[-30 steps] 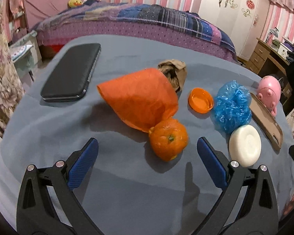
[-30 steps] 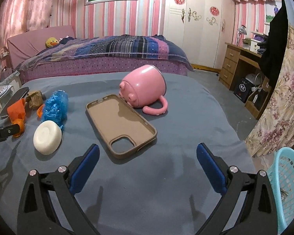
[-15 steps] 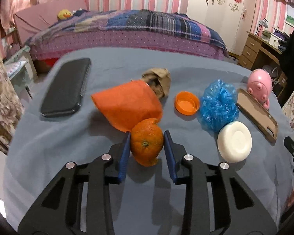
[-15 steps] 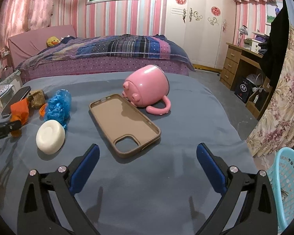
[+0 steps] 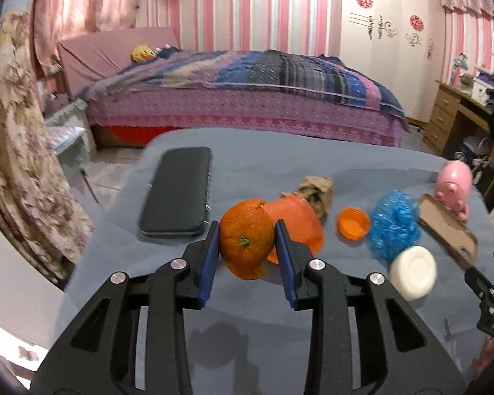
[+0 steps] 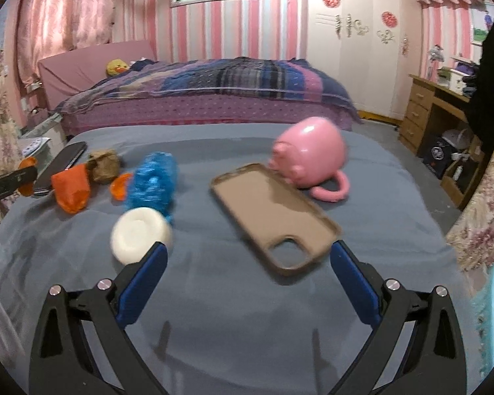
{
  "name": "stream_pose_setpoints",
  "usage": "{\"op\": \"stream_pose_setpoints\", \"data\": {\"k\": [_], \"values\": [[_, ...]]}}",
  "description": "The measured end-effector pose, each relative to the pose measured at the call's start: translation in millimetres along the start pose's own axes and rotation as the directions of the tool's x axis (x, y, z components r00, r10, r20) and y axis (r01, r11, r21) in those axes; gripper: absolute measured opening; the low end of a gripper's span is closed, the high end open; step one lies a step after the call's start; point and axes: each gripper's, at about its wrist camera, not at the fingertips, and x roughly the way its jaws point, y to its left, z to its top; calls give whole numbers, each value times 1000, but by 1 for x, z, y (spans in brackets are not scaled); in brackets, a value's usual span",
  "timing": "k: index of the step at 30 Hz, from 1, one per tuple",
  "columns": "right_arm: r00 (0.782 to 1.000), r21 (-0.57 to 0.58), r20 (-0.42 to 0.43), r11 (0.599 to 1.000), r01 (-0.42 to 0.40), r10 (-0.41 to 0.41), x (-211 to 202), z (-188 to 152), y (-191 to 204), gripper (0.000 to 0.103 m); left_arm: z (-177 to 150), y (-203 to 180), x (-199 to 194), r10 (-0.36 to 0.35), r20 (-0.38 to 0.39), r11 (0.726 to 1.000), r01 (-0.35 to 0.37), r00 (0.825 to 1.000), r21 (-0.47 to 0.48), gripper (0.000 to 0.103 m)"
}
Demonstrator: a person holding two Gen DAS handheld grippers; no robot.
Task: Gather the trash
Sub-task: 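Grasp the second orange with the left tool while the right tool grasps the white soap, then carry the orange and soap over the blue basket and open both tools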
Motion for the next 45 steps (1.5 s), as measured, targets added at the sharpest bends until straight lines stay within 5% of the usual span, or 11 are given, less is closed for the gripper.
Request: {"op": "stream_pose_setpoints", "data": {"k": [16, 17, 20, 23, 45], "values": [[991, -152, -123, 986, -65, 46, 50, 13, 84, 96, 6, 52, -4, 25, 14, 990, -23, 1000, -138, 32], [990, -158, -132, 985, -66, 45, 52, 12, 86, 93, 5, 52, -4, 22, 12, 990, -20, 1000, -140, 32], [984, -164, -164, 982, -96, 69, 57, 11, 90, 62, 6, 50, -5, 16, 15, 991, -14, 1000, -136, 32], [985, -156, -152, 982, -110, 87, 54, 9, 88, 61, 6, 46, -6, 3, 21, 992, -1, 1000, -129, 32], [997, 20, 41, 997, 68, -69, -67, -7, -42, 61, 1, -26, -45, -146, 76, 989, 147, 986, -6, 32]]}}
